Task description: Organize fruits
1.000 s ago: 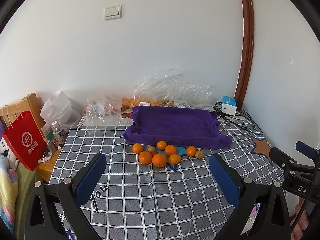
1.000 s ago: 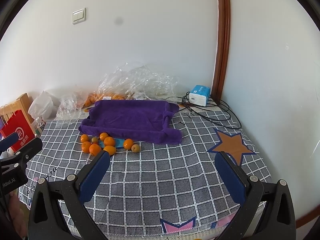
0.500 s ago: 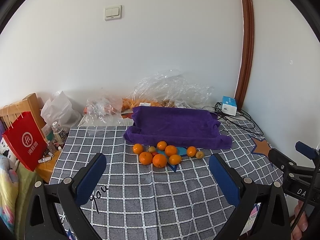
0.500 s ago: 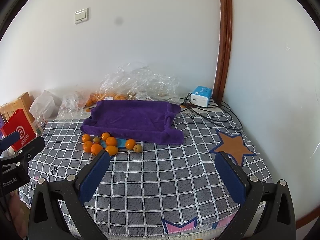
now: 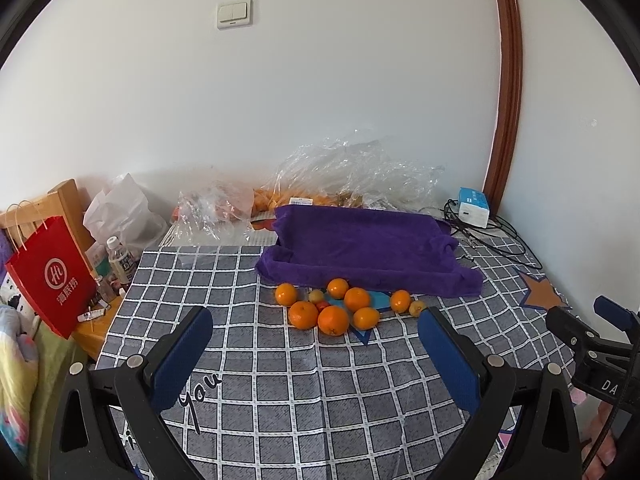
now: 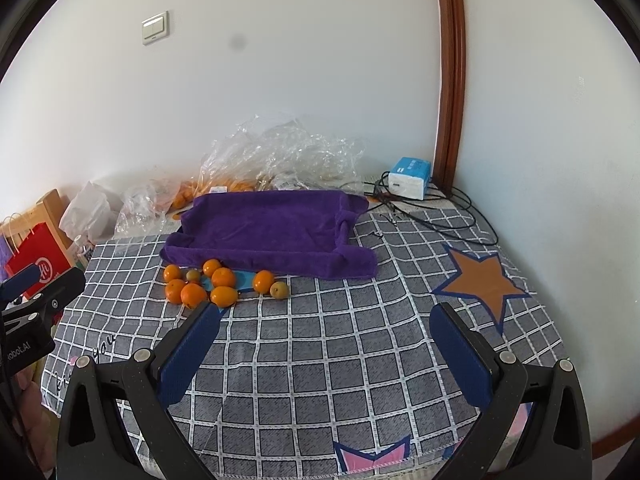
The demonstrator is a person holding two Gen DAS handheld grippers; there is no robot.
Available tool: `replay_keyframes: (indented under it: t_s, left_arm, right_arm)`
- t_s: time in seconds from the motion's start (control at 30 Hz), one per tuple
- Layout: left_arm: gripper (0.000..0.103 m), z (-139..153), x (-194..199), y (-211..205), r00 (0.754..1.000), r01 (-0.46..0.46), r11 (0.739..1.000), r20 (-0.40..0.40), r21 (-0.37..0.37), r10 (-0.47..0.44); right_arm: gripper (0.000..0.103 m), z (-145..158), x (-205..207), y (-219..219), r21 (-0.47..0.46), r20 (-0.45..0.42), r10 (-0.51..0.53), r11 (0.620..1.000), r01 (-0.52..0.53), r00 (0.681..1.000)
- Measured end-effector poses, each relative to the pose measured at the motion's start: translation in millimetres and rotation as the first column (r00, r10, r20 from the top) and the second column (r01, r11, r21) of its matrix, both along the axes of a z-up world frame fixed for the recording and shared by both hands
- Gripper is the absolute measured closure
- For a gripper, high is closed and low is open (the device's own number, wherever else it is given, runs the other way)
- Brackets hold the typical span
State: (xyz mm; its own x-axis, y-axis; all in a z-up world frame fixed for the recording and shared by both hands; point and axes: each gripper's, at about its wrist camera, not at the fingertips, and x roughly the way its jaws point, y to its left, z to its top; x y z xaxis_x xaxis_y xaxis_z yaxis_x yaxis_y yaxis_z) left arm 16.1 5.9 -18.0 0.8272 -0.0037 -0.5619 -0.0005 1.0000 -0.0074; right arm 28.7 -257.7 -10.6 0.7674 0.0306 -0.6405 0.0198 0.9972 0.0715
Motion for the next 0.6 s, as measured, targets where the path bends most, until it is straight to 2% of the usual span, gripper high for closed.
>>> replay_keyframes:
  t_s: [0.17, 0.27, 0.33, 0.37, 0.43, 0.5, 0.6]
  left_arm:
    - [0.000, -22.5, 19.0, 12.7, 0.999, -0.030, 0.999, -0.037, -0.027, 0.029]
    - [0.000, -39.7, 30.9, 19.3, 0.997, -0.043, 0.999, -0.060, -0.019, 0.042]
    - [0.007, -51.2, 39.2, 25.2, 0.996, -0.039, 0.999, -0.083, -0.032, 0.037]
    - [0.015, -56.2, 42.9, 28.6, 0.995, -0.036, 0.998, -0.098, -0.048, 0.031]
    - [0.019, -66.8, 52.0, 37.4, 0.991, -0.031, 0.995, -0.131, -0.090, 0.019]
    - [0.019, -76.4, 58.1, 45.6, 0.991, -0.034, 0.993, -0.134, -0.114, 0.018]
    - [0.019, -91.4, 71.2, 53.7, 0.984, -0.044, 0.993, -0.175, -0.113, 0.024]
  right_arm:
    - [0.000, -26.0, 23.9, 0.6, -0.020, -0.050, 0.006, 1.000, -0.007, 0.999]
    - [0.000, -46.0, 40.2, 1.9, -0.037, -0.073, 0.005, 0.999, -0.008, 0.997]
    - [0.000, -60.7, 50.8, 1.8, -0.018, -0.086, 0.013, 1.000, -0.015, 0.996]
    - [0.000, -68.6, 56.4, 1.3, -0.001, -0.082, 0.020, 1.000, -0.020, 0.996]
    - [0.001, -81.1, 65.9, 2.4, 0.009, -0.078, 0.024, 1.000, -0.024, 0.997]
    - [0.003, -94.9, 78.4, 6.6, -0.013, -0.081, 0.026, 1.000, -0.027, 0.996]
    - [0.020, -111.2, 96.9, 13.7, -0.011, -0.139, 0.055, 0.998, -0.057, 0.989]
